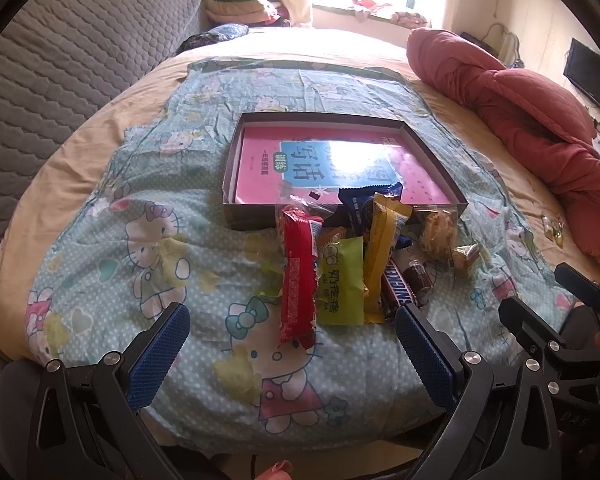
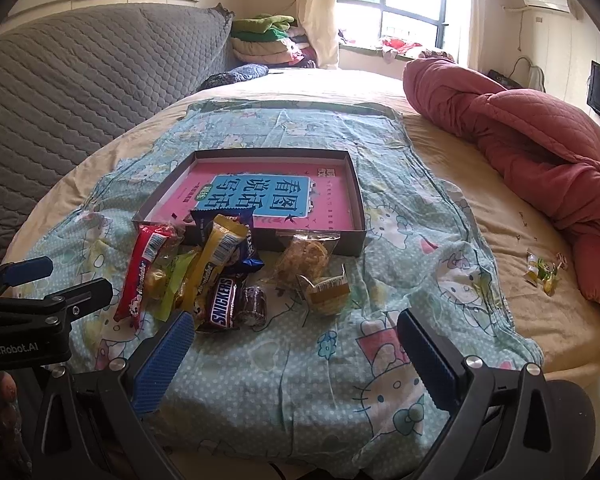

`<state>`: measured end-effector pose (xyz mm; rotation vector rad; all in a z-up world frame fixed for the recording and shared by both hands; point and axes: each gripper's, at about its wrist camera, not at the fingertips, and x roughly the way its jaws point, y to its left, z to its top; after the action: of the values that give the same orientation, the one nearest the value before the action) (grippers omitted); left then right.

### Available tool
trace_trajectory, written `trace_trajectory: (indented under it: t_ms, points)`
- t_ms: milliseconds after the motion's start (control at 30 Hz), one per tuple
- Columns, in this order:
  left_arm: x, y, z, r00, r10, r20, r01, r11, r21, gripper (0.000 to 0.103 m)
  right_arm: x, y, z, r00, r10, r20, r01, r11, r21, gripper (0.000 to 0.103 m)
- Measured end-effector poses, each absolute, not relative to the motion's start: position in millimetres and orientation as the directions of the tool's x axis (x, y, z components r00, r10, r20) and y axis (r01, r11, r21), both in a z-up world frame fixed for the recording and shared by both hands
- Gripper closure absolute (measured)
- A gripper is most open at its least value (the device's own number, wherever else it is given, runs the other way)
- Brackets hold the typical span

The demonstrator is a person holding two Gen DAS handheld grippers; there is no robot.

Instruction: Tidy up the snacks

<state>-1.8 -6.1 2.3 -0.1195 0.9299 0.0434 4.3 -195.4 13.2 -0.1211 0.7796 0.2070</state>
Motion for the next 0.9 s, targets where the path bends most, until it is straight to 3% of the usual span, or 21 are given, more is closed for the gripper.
trace_trajectory:
  t_ms: [900]
  points:
    - [-3.3, -9.2, 2.9, 0.604, -0.009, -0.797, -0.078, 0.995, -0.07, 0.001, 3.4, -191.8, 12.9, 0.695, 0.139, -0.705, -0.242, 0.969, -0.047, 0.001]
